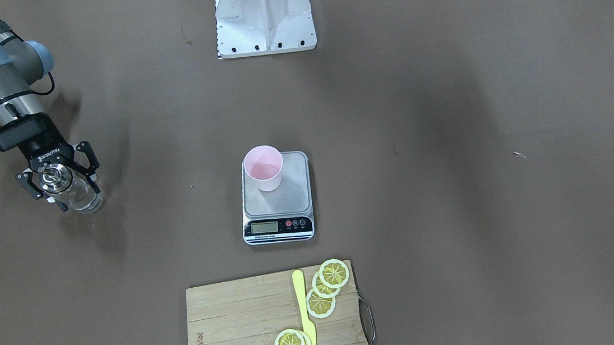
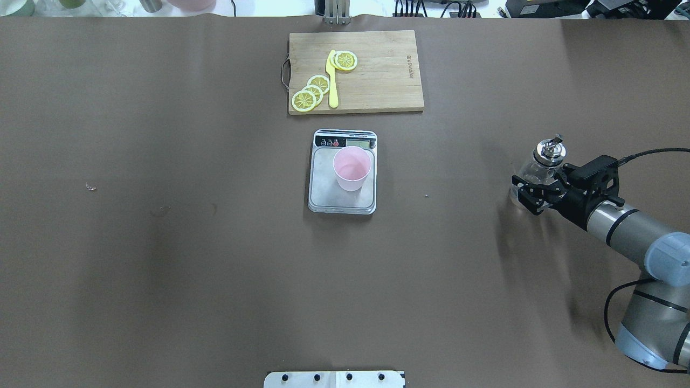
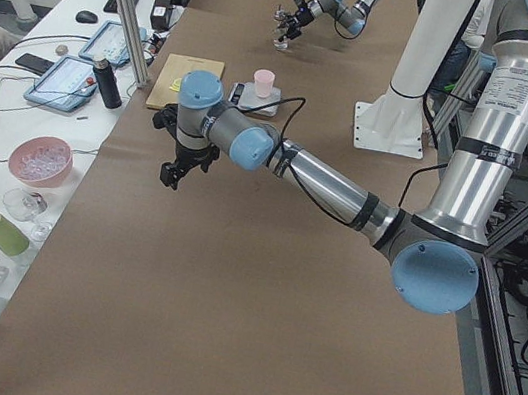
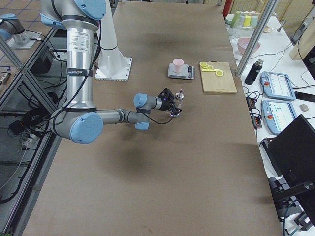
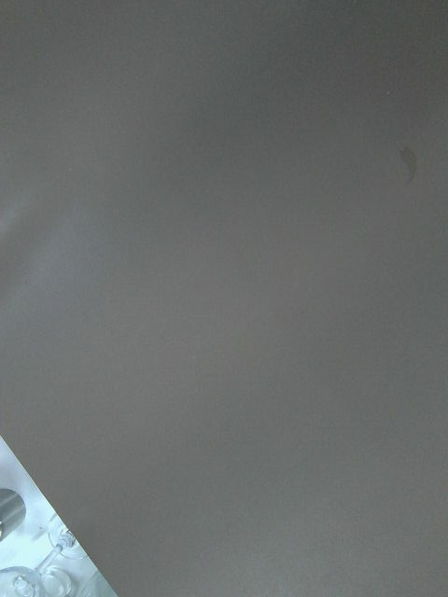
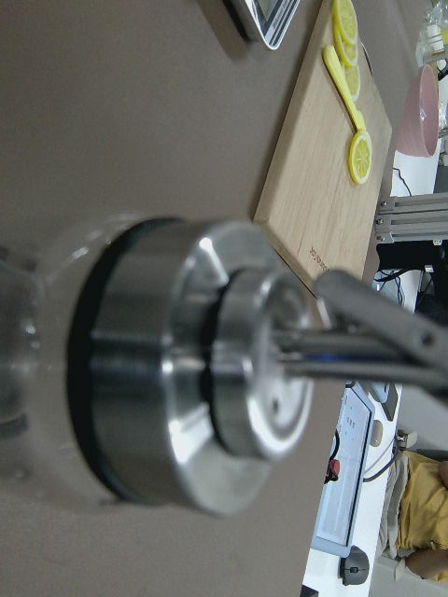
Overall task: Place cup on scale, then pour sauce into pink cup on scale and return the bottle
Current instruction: 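Carry the upright sauce bottle with the right gripper to the table spot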
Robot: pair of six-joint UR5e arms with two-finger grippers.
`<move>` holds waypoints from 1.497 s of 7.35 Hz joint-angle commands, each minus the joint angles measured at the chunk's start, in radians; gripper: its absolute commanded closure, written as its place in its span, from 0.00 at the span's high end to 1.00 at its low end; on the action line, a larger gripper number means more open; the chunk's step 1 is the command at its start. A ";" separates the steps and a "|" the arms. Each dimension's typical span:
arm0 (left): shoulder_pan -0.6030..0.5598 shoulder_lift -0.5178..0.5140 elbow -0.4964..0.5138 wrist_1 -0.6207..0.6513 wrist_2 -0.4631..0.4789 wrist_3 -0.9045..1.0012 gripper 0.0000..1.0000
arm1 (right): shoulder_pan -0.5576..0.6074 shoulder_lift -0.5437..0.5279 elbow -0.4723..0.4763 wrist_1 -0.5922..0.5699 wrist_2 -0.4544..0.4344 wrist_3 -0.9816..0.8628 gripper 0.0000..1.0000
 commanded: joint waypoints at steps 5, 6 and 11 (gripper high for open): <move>0.000 -0.001 0.000 0.002 0.000 0.000 0.97 | 0.004 -0.010 0.028 0.002 0.019 0.002 0.99; -0.003 -0.001 0.000 0.002 0.000 0.000 0.97 | 0.007 -0.016 0.033 0.002 0.032 0.004 0.99; -0.009 -0.001 -0.003 0.003 0.000 0.000 0.97 | 0.024 -0.081 0.034 0.063 0.062 0.015 0.99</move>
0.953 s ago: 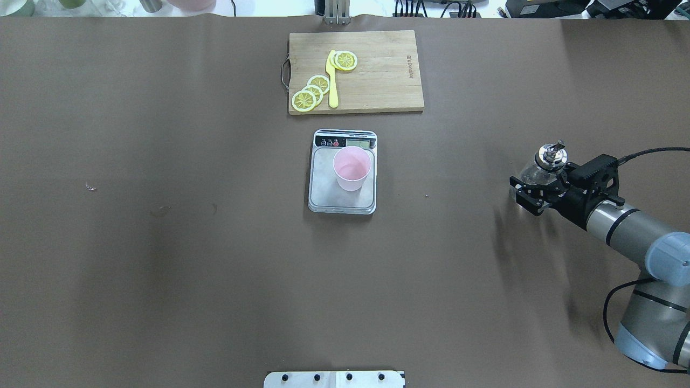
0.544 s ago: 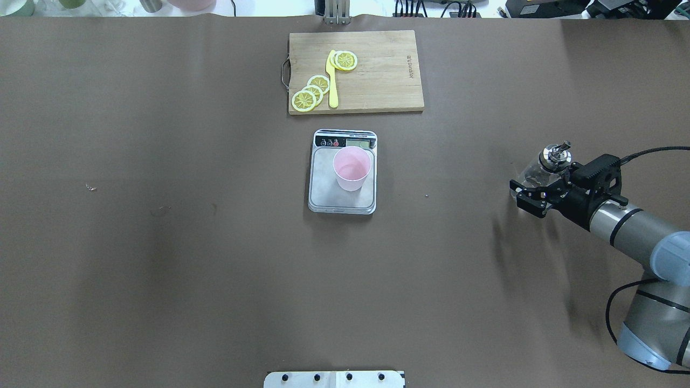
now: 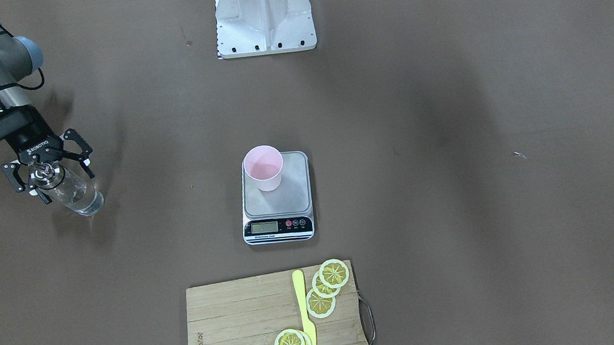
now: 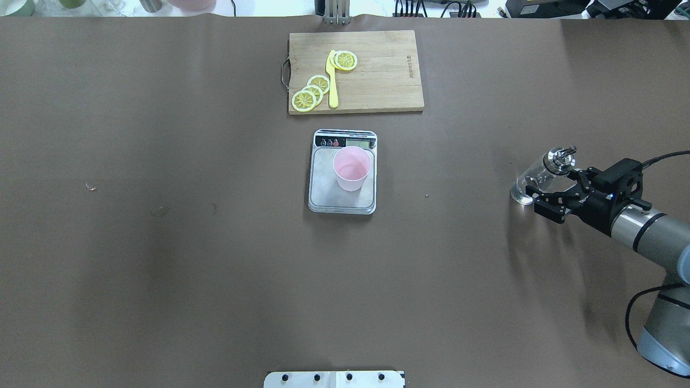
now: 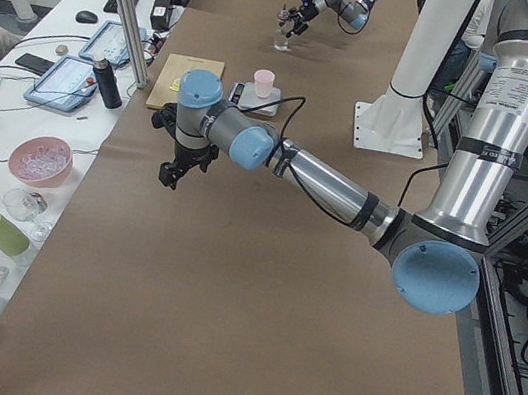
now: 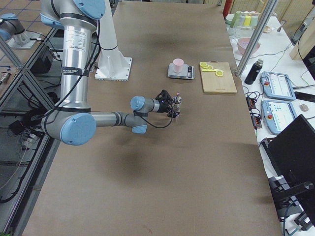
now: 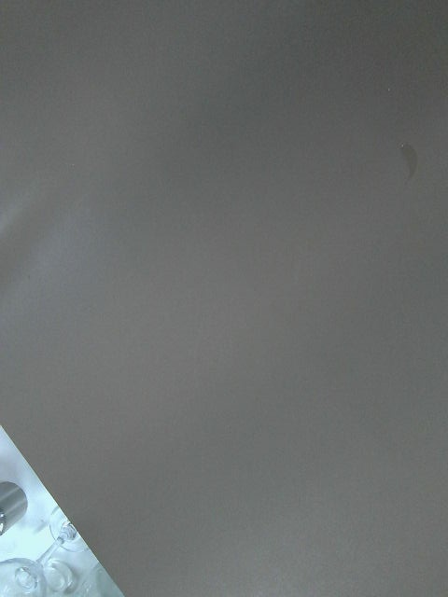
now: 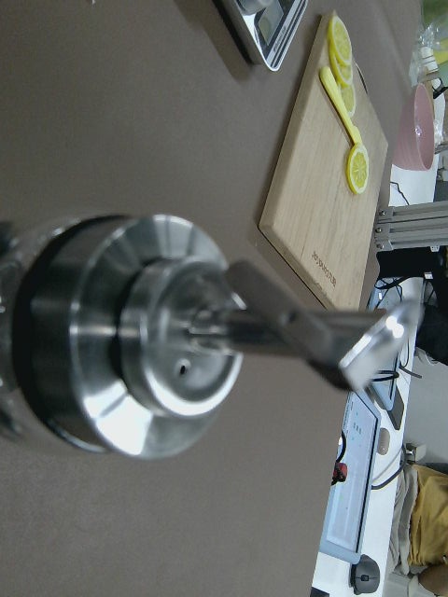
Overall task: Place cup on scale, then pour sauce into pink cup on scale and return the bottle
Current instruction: 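Lower the sauce bottle onto the table and open the right gripper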
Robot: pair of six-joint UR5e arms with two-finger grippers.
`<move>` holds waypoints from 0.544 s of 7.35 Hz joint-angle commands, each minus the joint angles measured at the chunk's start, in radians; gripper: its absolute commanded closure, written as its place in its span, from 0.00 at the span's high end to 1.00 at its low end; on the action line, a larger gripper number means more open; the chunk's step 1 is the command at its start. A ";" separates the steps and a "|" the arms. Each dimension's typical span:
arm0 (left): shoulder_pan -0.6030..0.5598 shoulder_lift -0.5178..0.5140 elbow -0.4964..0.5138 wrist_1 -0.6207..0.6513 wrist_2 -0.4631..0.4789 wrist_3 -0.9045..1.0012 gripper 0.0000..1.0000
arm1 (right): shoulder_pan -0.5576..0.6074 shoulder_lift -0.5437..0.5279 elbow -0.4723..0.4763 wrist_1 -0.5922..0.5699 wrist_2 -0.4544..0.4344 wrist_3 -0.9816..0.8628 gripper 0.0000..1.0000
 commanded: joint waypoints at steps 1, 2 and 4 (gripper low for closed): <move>-0.001 0.000 -0.002 0.000 0.000 -0.002 0.97 | 0.001 -0.025 0.006 0.004 -0.004 0.007 0.99; -0.001 0.000 -0.002 0.000 0.000 -0.003 0.97 | 0.001 -0.052 0.017 0.004 -0.007 0.009 0.99; -0.001 0.000 -0.002 0.000 0.000 -0.003 0.97 | 0.001 -0.138 0.060 0.004 0.010 0.009 0.99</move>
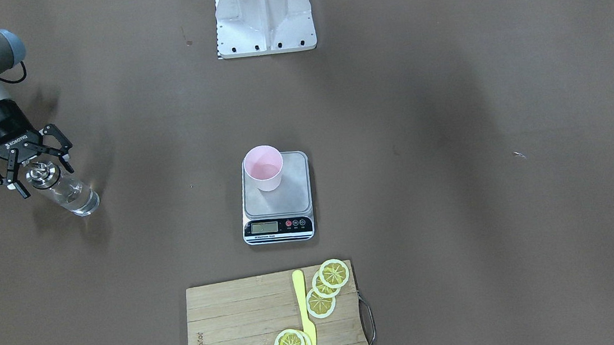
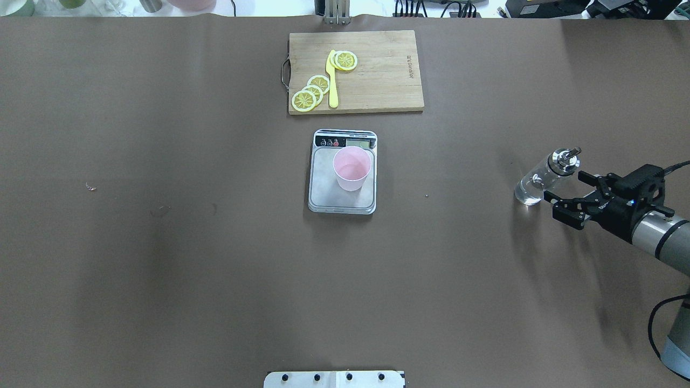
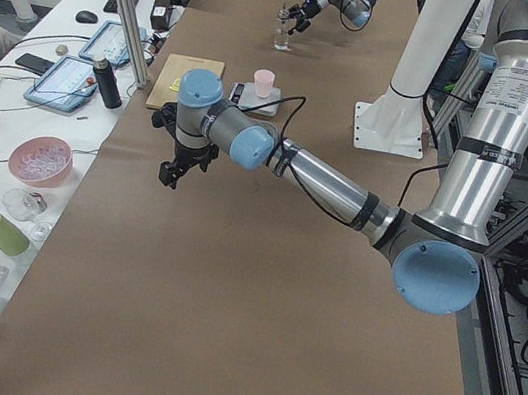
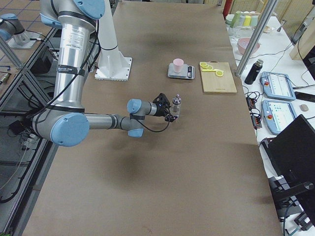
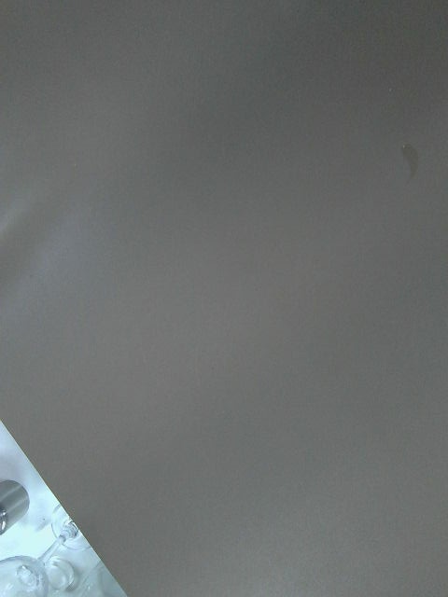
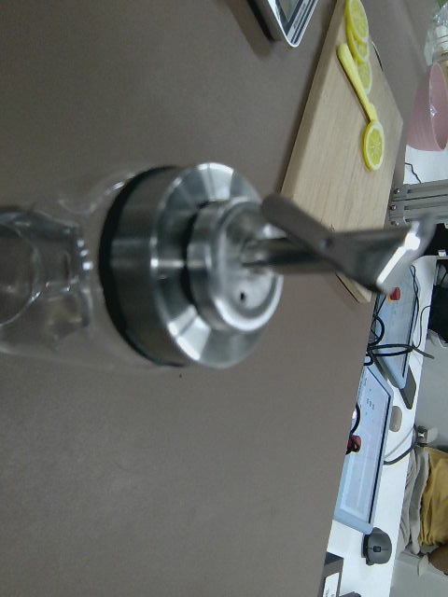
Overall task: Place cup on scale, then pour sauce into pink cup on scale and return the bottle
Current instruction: 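Lower the sauce bottle onto the table and open the right gripper, then withdraw the right gripper away from the sauce bottle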
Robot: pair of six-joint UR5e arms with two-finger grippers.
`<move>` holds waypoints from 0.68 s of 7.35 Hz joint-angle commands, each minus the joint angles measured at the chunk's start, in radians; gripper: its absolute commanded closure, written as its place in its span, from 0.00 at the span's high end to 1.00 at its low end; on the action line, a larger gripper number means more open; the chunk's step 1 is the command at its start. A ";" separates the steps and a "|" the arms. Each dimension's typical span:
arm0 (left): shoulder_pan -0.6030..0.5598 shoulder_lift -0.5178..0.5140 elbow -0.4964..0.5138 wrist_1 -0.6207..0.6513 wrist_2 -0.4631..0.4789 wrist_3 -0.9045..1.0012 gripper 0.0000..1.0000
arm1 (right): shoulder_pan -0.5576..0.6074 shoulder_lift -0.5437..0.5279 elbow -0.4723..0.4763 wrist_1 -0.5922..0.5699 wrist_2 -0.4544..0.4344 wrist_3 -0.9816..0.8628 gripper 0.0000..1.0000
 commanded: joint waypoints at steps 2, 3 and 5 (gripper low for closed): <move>-0.002 0.000 0.001 0.002 0.000 -0.002 0.97 | 0.000 -0.079 0.037 0.000 0.019 0.000 0.99; -0.002 0.000 0.000 0.002 0.000 -0.002 0.97 | 0.000 -0.108 0.040 0.000 0.033 0.016 0.99; -0.003 0.000 0.000 0.008 -0.005 0.003 0.97 | 0.100 -0.154 0.022 -0.012 0.181 0.123 0.99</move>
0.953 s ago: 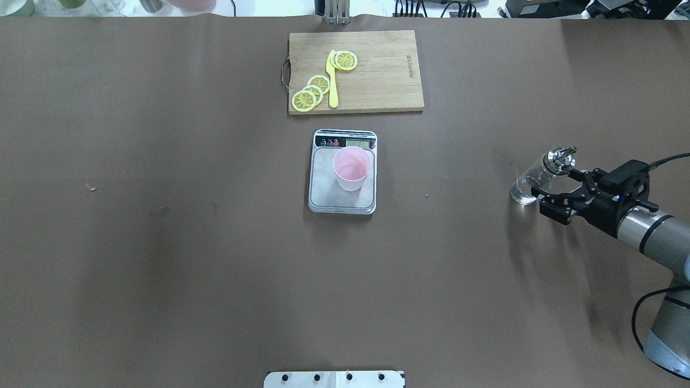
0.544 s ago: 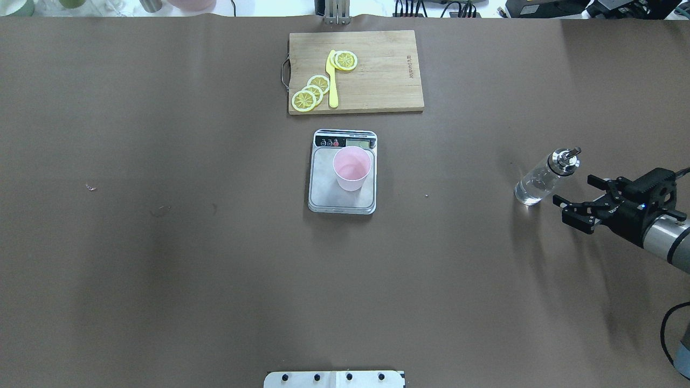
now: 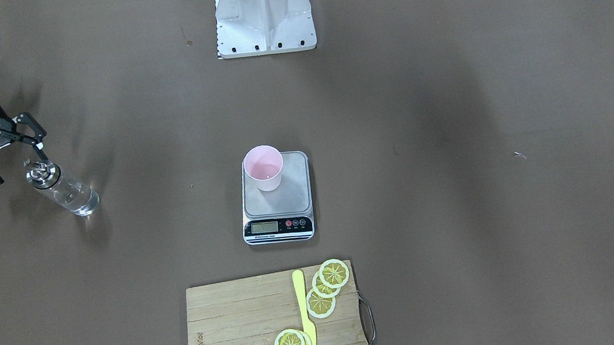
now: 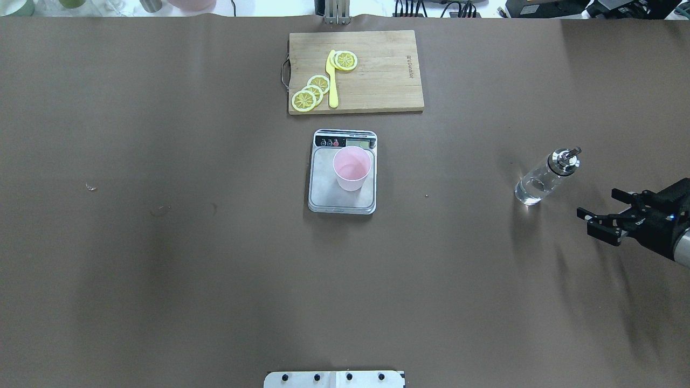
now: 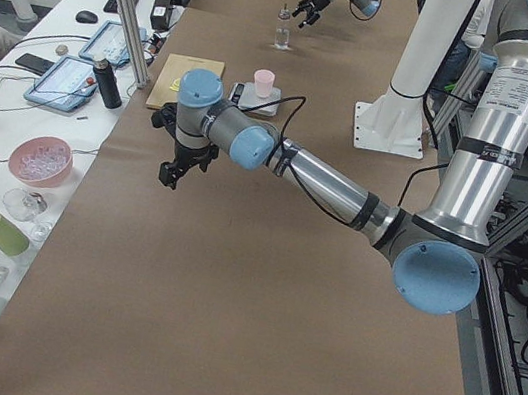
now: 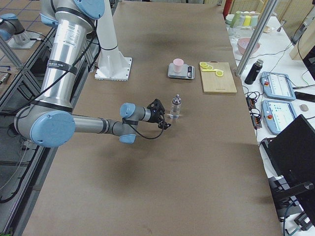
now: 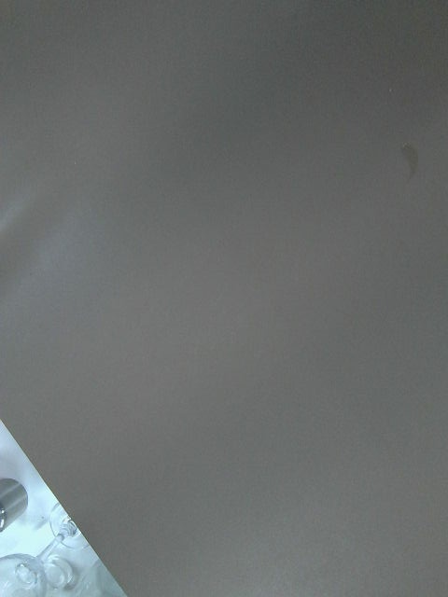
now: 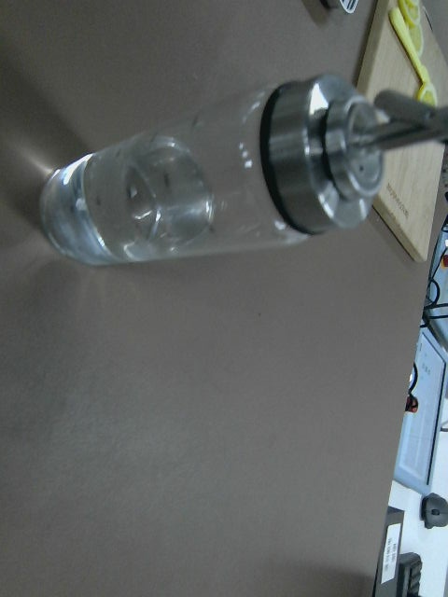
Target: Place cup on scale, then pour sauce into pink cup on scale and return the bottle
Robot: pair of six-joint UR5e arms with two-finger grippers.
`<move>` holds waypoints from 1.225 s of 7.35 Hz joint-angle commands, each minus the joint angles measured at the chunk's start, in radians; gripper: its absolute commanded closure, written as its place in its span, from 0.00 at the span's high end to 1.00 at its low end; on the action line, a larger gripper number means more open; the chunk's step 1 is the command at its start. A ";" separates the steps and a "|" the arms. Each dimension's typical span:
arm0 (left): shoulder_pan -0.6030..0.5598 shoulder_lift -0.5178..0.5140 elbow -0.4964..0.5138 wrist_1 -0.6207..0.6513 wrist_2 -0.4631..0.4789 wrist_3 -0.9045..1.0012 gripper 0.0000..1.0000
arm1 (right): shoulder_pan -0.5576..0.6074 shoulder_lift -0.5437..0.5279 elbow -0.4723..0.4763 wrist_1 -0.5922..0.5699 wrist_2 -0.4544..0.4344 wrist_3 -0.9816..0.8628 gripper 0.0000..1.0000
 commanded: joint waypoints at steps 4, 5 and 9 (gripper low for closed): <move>-0.019 0.000 0.007 0.011 -0.004 0.004 0.97 | 0.690 0.096 -0.020 -0.251 0.831 0.002 1.00; -0.023 0.000 0.007 0.043 -0.005 0.006 0.97 | 0.748 0.116 -0.018 -0.361 0.871 -0.093 1.00; -0.174 0.023 0.093 0.216 -0.030 0.239 0.98 | 0.869 0.214 -0.021 -0.709 0.884 -0.203 1.00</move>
